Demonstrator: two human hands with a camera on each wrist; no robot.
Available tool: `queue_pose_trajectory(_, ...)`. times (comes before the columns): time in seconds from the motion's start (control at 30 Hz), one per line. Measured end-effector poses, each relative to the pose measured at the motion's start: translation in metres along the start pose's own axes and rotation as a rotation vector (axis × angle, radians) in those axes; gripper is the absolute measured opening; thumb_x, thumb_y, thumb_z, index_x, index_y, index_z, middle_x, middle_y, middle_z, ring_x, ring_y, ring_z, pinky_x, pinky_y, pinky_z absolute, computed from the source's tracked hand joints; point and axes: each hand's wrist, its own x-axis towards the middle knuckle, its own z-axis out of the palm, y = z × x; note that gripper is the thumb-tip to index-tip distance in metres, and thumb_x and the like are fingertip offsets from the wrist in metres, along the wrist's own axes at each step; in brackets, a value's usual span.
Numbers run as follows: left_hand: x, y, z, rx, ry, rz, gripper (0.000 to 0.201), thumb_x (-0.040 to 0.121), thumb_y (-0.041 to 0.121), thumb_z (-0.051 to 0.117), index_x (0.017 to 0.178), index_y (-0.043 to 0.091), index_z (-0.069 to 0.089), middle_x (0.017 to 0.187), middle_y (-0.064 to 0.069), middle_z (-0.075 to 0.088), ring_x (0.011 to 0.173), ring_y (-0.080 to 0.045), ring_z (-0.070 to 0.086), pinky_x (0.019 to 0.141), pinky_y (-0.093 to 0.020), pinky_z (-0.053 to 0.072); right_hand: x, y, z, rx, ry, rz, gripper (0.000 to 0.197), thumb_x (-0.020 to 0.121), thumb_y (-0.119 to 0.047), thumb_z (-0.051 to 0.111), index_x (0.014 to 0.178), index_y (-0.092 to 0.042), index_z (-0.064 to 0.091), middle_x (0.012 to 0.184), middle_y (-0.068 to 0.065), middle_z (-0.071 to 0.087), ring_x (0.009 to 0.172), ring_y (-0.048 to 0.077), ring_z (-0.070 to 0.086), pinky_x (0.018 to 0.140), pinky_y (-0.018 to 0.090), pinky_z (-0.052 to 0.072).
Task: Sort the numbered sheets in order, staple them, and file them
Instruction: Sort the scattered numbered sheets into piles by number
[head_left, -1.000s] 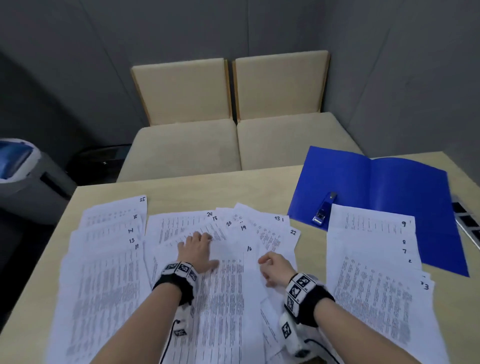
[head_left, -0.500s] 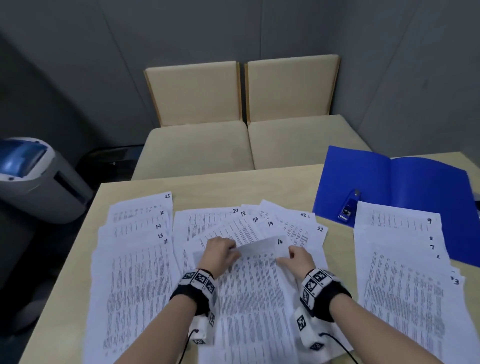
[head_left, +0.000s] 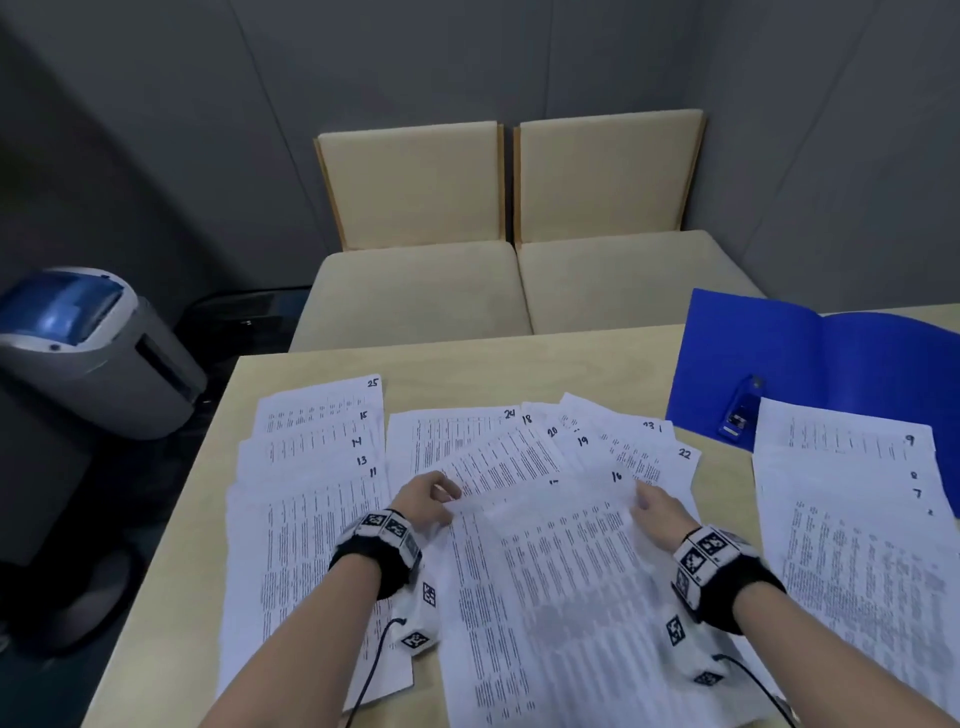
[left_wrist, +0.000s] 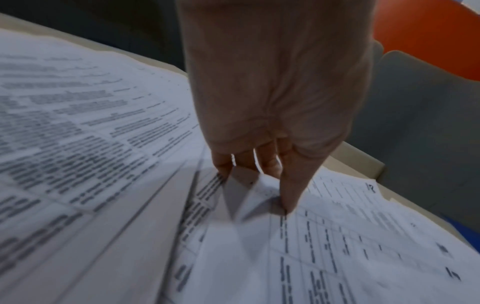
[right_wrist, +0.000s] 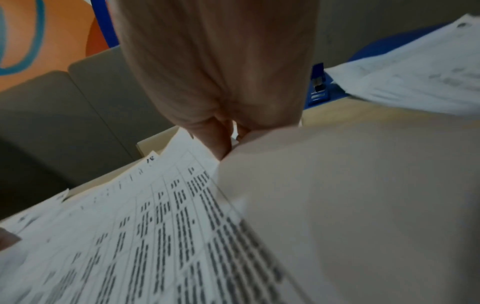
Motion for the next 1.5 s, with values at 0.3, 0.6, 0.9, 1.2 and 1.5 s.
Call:
queue_pose_trajectory(0.3,-0.004,-0.005,0.010,-0.089,0.161,0.069,0.014,0.078,0.010,0.070,0.073,0.021,0.063,0.076,-0.003,0.063,0.071,-0.016,0.058,0.064,-0.022,0.048,-0.007,0.012,0.003,0.126,0.031,0.054,0.016,0.088,-0.008,0.050,0.098,-0.004,0.061,0.094,0.015,0.064,0.093,0.035,0.058,0.070,0.031,0.040)
queue_pose_trajectory(0.6,0.002,-0.007,0.004,-0.130,0.205,0.109,0.005,0.081,0.012,0.071,0.078,0.016,0.067,0.075,-0.001,0.066,0.073,-0.014,0.060,0.063,-0.018,0.043,-0.011,0.010,-0.006,0.105,-0.063,0.033,0.042,0.087,0.000,0.044,0.125,-0.013,0.056,0.122,0.010,0.061,0.113,0.027,0.054,0.093,0.034,0.042)
queue_pose_trajectory(0.9,0.010,-0.006,0.004,-0.134,0.208,0.122,0.007,0.084,0.014,0.066,0.078,0.018,0.064,0.075,-0.002,0.063,0.071,-0.015,0.058,0.060,-0.020,0.042,-0.001,0.003,-0.006,0.139,-0.059,0.079,0.039,0.087,0.000,0.041,0.119,-0.014,0.059,0.119,0.009,0.062,0.115,0.029,0.053,0.098,0.039,0.041)
queue_pose_trajectory(1.2,0.017,-0.006,-0.004,-0.111,0.058,0.137,0.017,0.083,0.008,0.060,0.088,0.023,0.064,0.087,0.000,0.062,0.083,-0.016,0.058,0.072,-0.023,0.042,0.006,-0.008,-0.002,0.282,-0.088,0.073,0.012,0.080,0.000,0.061,0.091,0.002,0.058,0.099,0.024,0.064,0.092,0.033,0.063,0.083,0.039,0.048)
queue_pose_trajectory(1.5,0.013,0.006,0.000,-0.272,-0.003,0.085,0.025,0.072,0.024,0.081,0.088,0.017,0.064,0.067,0.010,0.062,0.062,-0.005,0.058,0.058,-0.017,0.045,0.023,-0.021,0.027,0.288,-0.093,0.186,0.031,0.071,-0.003,0.073,0.069,-0.015,0.045,0.077,0.010,0.048,0.074,0.019,0.048,0.084,0.037,0.048)
